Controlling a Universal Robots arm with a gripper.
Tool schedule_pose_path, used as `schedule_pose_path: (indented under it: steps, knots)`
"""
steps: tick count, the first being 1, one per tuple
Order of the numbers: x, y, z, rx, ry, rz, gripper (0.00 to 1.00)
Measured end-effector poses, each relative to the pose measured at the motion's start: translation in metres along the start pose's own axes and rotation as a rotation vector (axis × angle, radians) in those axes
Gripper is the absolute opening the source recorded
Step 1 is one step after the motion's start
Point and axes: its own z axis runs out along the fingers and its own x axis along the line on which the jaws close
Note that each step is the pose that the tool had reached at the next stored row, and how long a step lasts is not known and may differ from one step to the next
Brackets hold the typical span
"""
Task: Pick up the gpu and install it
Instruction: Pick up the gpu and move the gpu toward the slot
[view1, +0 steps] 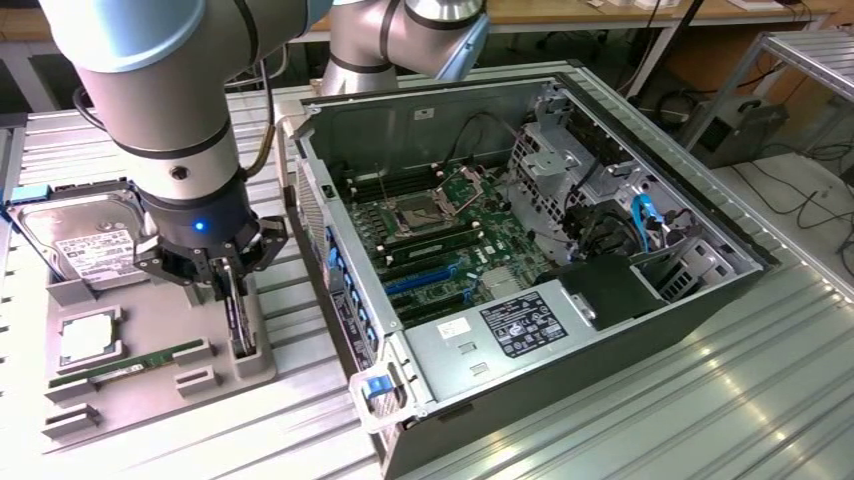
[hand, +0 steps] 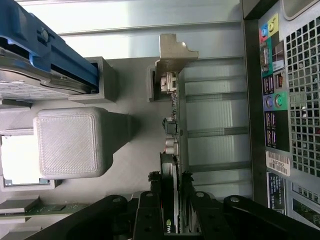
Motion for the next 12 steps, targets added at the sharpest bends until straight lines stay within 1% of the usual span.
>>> schedule_pose_path:
  steps: [2,3,5,6,7,12]
  knots:
    - [0.0,0.0,0.0,0.0,0.0001,0.0,0.27]
    - [0.0,0.0,0.0,0.0,0.0005,-0.009,0.26]
    - [0.0,0.0001,0.0,-0.0004,0.0014,-0.034,0.26]
    - [0.0,0.0,0.0,-0.0006,0.0024,-0.057,0.26]
    - [0.0,0.0,0.0,-0.0007,0.0027,-0.063,0.26]
    - [0.0,0.0,0.0,-0.0007,0.0028,-0.064,0.26]
